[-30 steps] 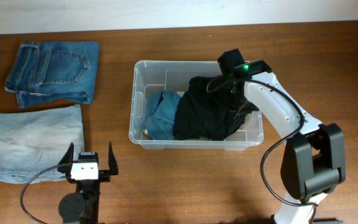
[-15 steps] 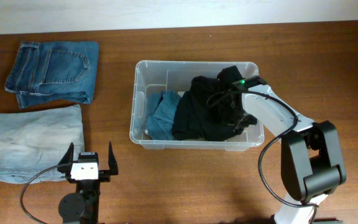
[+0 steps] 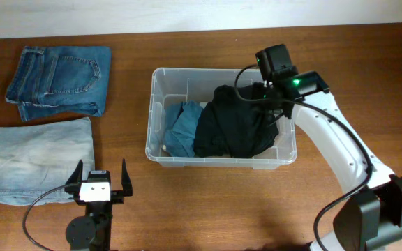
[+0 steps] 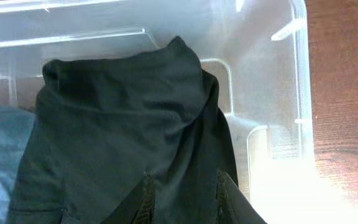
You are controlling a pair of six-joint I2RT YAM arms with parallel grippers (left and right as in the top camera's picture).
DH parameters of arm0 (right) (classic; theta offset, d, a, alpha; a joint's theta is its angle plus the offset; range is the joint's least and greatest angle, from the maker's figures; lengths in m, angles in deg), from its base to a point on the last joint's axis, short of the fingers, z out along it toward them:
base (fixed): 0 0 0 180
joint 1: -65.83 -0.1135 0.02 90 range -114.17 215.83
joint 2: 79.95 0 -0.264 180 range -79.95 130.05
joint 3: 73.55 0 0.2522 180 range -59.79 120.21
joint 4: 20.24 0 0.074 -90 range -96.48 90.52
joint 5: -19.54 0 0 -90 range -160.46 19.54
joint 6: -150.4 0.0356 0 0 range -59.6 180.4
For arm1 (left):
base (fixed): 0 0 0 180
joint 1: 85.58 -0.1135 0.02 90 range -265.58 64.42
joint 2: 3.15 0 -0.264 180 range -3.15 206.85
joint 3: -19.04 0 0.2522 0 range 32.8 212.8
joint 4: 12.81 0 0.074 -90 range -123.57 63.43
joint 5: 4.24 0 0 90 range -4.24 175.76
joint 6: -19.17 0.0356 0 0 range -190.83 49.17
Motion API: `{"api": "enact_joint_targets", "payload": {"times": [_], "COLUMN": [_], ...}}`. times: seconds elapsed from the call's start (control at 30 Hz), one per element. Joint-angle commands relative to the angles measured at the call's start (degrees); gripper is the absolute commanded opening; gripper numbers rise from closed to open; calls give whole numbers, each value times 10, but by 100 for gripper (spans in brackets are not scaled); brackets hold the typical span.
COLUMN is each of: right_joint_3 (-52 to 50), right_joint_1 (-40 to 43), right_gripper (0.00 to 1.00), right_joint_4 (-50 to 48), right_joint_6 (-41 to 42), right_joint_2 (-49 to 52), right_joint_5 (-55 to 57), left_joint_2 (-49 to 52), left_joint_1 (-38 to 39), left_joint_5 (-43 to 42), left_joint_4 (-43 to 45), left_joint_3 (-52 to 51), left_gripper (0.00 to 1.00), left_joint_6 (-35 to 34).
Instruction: Pack container
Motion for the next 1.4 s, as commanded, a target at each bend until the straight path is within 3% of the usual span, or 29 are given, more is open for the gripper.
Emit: {"api": "enact_joint_targets", "payload": {"times": [0.0, 0.33, 0.77, 1.17, 1.37], "right_joint_3": [0, -8, -8, -1, 0], "right_joint_1": [0, 0, 1, 1, 2], "right_gripper": [27, 25, 20, 21, 31], "right_joint_4": [-11, -130, -139, -118, -85], "right_joint_6": [4, 4, 3, 2, 2], "right_joint_2": [16, 106, 206, 80, -33], "right_joint_5": [-3, -5, 0, 9, 43], "left_joint_2": [-4, -4, -4, -4, -4], "left_joint_1": [2, 2, 2, 2, 2], "left_joint_5": [2, 2, 2, 2, 2], "left_joint_4": [-1, -1, -1, -1, -1], "left_joint_3": [-3, -3, -3, -3, -3], "left_gripper": [99, 99, 99, 99, 99], "left_joint_6": [7, 7, 7, 7, 7]}}
